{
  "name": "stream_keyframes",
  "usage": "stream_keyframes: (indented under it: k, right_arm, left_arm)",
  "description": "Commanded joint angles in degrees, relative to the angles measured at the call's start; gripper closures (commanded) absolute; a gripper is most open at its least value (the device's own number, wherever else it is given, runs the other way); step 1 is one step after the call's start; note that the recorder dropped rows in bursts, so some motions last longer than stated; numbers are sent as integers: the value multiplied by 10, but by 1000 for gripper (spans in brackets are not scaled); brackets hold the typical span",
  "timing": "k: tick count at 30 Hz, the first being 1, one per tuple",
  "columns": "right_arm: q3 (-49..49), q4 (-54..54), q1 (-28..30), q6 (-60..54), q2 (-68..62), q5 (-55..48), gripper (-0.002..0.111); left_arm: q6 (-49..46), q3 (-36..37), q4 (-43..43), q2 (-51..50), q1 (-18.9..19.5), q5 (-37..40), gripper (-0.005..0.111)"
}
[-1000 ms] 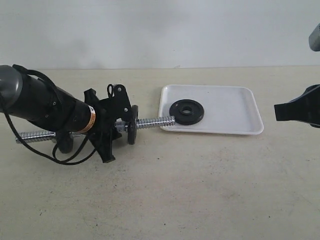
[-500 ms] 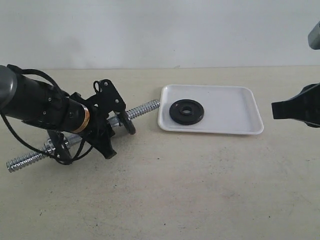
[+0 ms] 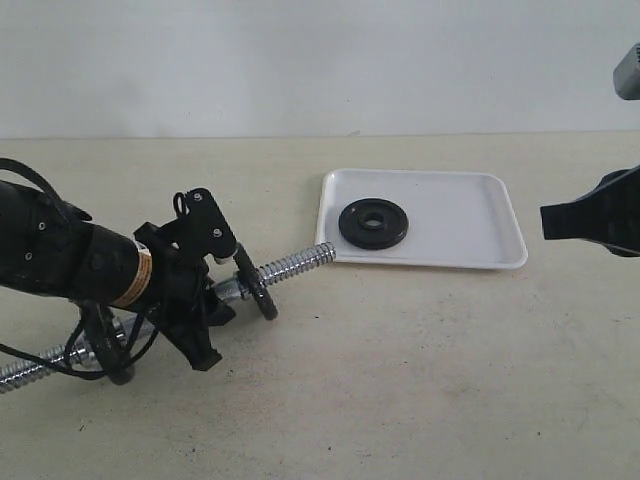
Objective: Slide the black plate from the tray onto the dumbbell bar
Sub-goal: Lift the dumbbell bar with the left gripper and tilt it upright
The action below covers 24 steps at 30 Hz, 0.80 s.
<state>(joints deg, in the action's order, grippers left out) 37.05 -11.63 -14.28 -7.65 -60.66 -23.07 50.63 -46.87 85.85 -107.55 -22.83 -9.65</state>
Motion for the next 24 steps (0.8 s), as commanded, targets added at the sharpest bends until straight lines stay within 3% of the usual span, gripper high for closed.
stream_keyframes:
  k: [1, 7, 24]
  right_arm:
    - [1, 0, -2, -6, -1, -3, 106]
    - [1, 0, -2, -7, -1, -3, 106]
    - [1, 0, -2, -9, -1, -3, 106]
  left_arm:
    - [-19, -7, -27, 31, -2, -72, 102]
    - [-66, -7, -89, 33, -2, -96, 102]
    - [-75, 0, -107, 80, -2, -173, 102]
